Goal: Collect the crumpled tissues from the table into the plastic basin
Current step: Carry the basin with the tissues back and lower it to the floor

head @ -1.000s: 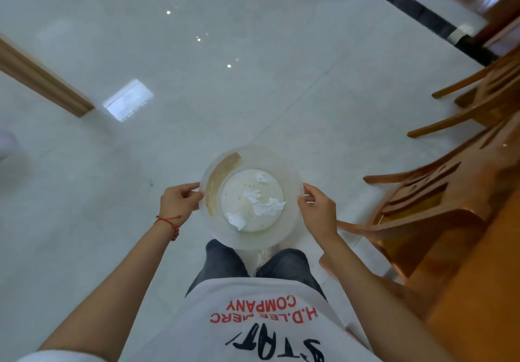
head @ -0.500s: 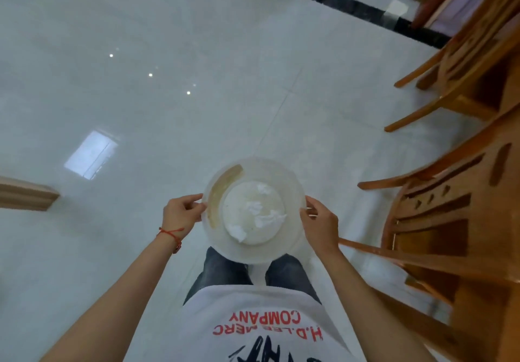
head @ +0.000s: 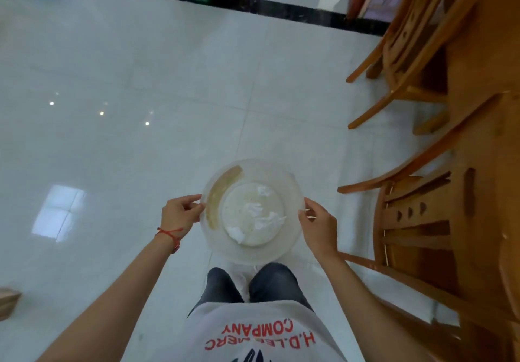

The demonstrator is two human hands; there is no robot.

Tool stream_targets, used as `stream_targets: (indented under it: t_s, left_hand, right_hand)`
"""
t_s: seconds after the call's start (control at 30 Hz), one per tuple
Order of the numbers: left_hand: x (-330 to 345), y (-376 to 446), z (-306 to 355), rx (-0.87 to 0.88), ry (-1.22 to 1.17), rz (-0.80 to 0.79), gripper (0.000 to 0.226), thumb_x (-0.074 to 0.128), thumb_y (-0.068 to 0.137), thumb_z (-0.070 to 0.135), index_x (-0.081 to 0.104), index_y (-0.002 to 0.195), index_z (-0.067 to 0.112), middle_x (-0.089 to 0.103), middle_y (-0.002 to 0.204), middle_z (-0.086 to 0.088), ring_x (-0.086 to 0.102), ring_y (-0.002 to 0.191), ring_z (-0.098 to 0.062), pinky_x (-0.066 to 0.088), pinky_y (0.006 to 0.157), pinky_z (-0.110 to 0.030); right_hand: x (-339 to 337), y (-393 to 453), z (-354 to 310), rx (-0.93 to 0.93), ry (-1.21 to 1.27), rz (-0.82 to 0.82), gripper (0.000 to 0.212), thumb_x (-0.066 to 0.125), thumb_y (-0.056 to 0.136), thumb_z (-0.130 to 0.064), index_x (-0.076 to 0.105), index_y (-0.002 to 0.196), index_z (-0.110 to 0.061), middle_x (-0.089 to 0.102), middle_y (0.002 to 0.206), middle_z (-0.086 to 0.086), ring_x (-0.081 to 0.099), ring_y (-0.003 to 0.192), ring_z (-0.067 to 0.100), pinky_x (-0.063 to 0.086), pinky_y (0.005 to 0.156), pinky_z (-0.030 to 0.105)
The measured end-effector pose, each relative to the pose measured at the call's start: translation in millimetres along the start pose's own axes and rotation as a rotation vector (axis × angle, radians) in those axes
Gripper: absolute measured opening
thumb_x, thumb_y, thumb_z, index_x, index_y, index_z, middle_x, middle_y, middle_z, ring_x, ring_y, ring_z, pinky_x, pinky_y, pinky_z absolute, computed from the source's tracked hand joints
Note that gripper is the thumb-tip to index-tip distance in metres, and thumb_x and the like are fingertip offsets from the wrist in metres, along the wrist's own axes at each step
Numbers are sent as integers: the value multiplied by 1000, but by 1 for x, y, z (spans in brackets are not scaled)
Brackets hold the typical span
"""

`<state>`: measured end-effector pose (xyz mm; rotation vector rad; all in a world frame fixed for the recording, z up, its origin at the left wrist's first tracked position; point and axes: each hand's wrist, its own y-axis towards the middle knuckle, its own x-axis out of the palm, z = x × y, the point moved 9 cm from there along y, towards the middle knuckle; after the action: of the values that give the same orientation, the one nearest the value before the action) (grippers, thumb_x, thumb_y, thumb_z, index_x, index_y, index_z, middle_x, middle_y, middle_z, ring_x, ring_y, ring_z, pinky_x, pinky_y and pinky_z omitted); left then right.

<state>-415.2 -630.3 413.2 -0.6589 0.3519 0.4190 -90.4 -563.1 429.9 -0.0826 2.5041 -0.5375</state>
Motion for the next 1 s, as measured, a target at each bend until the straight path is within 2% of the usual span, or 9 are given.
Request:
stream_targets:
  t_s: [0.17, 0.3, 0.37, 0.43, 0.53, 0.63, 0.77, 0.9, 1.0]
  left_hand:
    - [29, 49, 57, 21, 24, -42, 26, 65, 78, 6, 68, 104, 7, 66, 53, 17, 65, 54, 0, 55, 80, -35]
    - [47, 83, 102, 44, 44, -62, 27, 64, 79, 6, 67, 106, 7, 69, 68, 2, 66, 67, -18, 55, 84, -40]
    - [55, 99, 122, 62, 68, -80, 28, 64, 79, 7, 66, 107, 7, 68, 71, -1, 66, 73, -24, 54, 86, -40]
    - [62, 116, 139, 75, 94, -103, 27, 64, 79, 8, 67, 106, 8, 68, 69, 3, 66, 73, -24, 54, 86, -40]
    - [71, 148, 164, 93, 135, -136, 25, 65, 78, 9, 69, 103, 10, 66, 57, 15, 67, 70, -21, 54, 85, -39]
    - [83, 182, 193, 123, 178, -196, 26, 64, 79, 9, 68, 104, 8, 66, 56, 15, 66, 69, -20, 54, 85, -38]
    - [98, 229, 236, 149, 231, -278, 28, 63, 81, 8, 65, 109, 4, 67, 66, 6, 64, 68, -14, 54, 83, -36]
    - [110, 277, 277, 173, 285, -337, 26, 64, 80, 8, 67, 105, 6, 65, 53, 18, 64, 62, -5, 54, 82, -34]
    - [125, 306, 305, 207, 335, -391, 26, 65, 80, 9, 67, 106, 7, 67, 59, 14, 64, 62, -5, 54, 82, -34]
  right_hand:
    - [-22, 56, -19, 24, 40, 28, 34, 53, 89, -10, 56, 122, -9, 65, 115, 8, 61, 93, 18, 48, 79, 24]
    - [-40, 95, -40, 12, 75, 62, 30, 53, 90, -12, 58, 119, -9, 66, 109, 6, 60, 90, 16, 47, 75, 21]
    - [-48, 110, -50, 23, 82, 85, 27, 52, 90, -10, 60, 116, -9, 65, 99, 1, 58, 84, 13, 46, 70, 16]
    - [-54, 125, -58, 39, 101, 106, 26, 52, 90, -8, 61, 113, -10, 61, 91, -3, 57, 80, 12, 48, 70, 18]
    - [-57, 151, -66, 73, 119, 138, 27, 53, 89, -9, 60, 116, -9, 61, 94, -2, 57, 84, 15, 48, 74, 22]
    - [-57, 176, -74, 98, 135, 176, 27, 53, 89, -7, 61, 115, -8, 61, 93, -2, 58, 83, 15, 43, 68, 13]
    - [-54, 206, -89, 153, 198, 251, 28, 54, 88, -5, 61, 115, -8, 62, 94, -3, 58, 81, 13, 48, 72, 19]
    - [-48, 235, -98, 249, 267, 328, 30, 54, 88, -5, 60, 116, -8, 63, 99, 2, 58, 84, 17, 47, 75, 22]
    - [-45, 252, -100, 313, 333, 384, 30, 54, 88, -6, 59, 117, -10, 63, 100, 2, 59, 87, 18, 49, 78, 26]
